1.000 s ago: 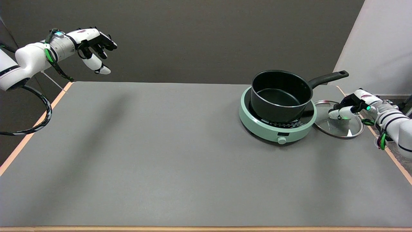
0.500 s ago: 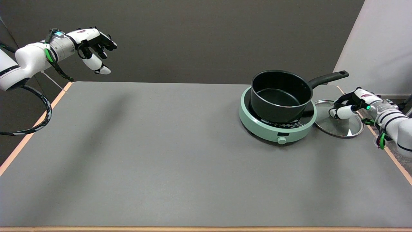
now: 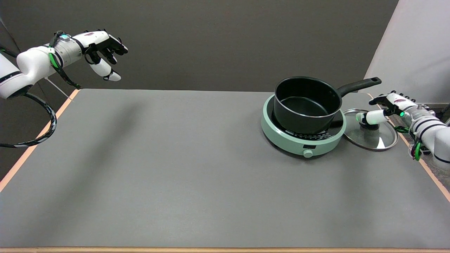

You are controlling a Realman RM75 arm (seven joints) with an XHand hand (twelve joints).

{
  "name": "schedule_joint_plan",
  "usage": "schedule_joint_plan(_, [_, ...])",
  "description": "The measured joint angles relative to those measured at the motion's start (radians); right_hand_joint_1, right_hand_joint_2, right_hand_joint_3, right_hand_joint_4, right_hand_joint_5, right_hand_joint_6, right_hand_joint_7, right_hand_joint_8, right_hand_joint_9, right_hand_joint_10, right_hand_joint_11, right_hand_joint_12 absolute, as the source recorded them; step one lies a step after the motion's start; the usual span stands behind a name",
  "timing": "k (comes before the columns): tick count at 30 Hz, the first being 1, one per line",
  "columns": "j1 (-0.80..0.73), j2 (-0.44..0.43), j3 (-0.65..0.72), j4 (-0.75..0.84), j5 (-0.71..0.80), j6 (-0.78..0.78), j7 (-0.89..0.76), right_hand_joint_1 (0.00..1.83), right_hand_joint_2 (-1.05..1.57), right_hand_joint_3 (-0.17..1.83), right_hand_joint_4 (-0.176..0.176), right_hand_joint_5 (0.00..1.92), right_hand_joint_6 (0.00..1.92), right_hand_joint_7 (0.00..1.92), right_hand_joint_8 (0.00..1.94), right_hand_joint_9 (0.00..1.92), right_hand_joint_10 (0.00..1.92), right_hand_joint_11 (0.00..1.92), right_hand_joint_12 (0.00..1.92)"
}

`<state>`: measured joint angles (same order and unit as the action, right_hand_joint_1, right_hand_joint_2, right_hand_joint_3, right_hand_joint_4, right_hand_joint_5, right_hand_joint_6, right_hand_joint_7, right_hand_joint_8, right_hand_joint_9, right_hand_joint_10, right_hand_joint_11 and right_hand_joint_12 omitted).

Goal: Place the pot lid onto the table.

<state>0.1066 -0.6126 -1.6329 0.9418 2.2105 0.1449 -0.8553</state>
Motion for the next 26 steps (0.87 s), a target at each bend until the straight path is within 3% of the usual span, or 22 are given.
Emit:
schedule_joint_plan(5, [-0.021, -0.002, 0.048, 0.029, -0.031, 0.004, 0.000, 0.68, 0.43, 0.80, -0.016, 0.43, 0.20, 0.21, 0.19, 0.12, 0.24, 0.24, 0.69])
schedule_joint_plan(26, [-0.291, -0.052, 0.433, 0.314, -0.211, 0.191, 0.005, 0.69, 0.40, 0.83, -0.020, 0.35, 0.17, 0.17, 0.17, 0.11, 0.23, 0.17, 0.58])
